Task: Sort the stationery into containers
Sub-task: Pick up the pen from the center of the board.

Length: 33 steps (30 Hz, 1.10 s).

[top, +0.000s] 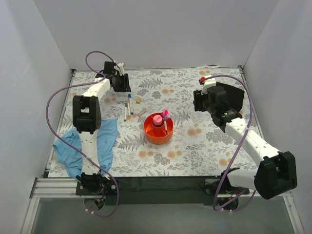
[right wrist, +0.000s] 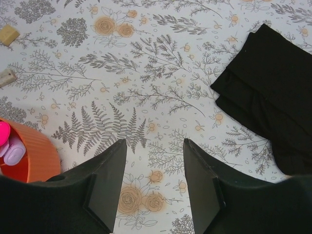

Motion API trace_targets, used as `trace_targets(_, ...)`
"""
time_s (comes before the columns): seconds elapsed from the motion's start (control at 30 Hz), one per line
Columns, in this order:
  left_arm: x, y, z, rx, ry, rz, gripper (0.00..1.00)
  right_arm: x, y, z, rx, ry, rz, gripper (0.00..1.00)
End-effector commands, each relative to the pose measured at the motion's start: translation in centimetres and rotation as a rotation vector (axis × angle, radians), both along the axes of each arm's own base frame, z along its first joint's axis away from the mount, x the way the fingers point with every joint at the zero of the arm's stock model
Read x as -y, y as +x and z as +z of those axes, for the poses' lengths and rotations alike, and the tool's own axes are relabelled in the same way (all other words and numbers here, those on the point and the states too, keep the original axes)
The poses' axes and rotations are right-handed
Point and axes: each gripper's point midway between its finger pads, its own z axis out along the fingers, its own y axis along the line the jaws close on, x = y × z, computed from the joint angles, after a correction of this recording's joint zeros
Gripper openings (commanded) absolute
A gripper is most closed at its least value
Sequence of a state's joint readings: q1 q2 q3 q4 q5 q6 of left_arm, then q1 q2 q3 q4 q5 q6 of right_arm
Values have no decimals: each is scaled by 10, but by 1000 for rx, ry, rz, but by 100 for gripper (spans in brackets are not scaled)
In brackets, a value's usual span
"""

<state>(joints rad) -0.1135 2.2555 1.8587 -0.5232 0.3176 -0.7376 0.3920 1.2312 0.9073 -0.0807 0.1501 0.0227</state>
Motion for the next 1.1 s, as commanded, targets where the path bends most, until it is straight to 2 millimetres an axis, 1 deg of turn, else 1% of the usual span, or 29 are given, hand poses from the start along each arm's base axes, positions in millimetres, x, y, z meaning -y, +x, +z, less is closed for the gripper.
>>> trace_targets(0.0,4,3,-5,-1,10,-9,40,-4,7,19,31,20,15,59)
trace_targets(0.17,6,-2,-19,-32,16,-17,38,3,10,16,21,1,4,59)
trace_targets(0.3,16,-5,-32,-51,29,-36,35,7,10,12,6,3,-4,59)
trace_targets(0.4,25,-10,-40,-67,43,-55,28,10,8,9,-5,-1,-10,59)
trace_targets(0.47,27,-18,-47,-89,60,-71,22,12,7,7,-13,0,-11,59)
trace_targets(0.5,32,-21,-49,-98,71,-88,20,12,6,6,-16,-2,-9,59)
trace_targets(0.53,29,-31,-60,-151,102,-93,17,13,6,5,-18,-3,-12,59)
trace_targets(0.57,29,-36,-65,-173,128,-103,17,15,6,4,-22,-6,-18,59)
trace_targets(0.6,31,-33,-61,-165,154,-127,17,15,5,3,-26,-3,-21,60)
trace_targets(0.63,26,-47,-77,-239,201,-133,16,16,5,3,-29,1,-20,60)
trace_targets(0.67,24,-47,-77,-248,221,-141,15,16,5,2,-33,2,-19,60)
trace_targets(0.7,25,-46,-77,-243,252,-160,15,16,5,2,-34,5,-15,60)
trace_targets(0.77,17,-49,-82,-260,319,-166,18,18,4,2,-36,13,-18,61)
trace_targets(0.8,19,-44,-77,-237,354,-191,22,18,3,2,-36,17,-15,61)
trace_targets(0.83,16,-48,-83,-262,385,-200,23,18,1,1,-39,19,-13,61)
trace_targets(0.87,12,-47,-84,-264,422,-203,24,19,1,1,-39,21,-15,61)
trace_targets(1.0,10,-52,-89,-282,471,-219,29,21,-5,1,-38,21,-8,61)
trace_targets(1.03,8,-54,-89,-285,490,-226,33,21,-7,1,-38,22,-6,61)
trace_targets(1.07,8,-54,-89,-285,504,-230,35,22,-8,-1,-44,20,-8,61)
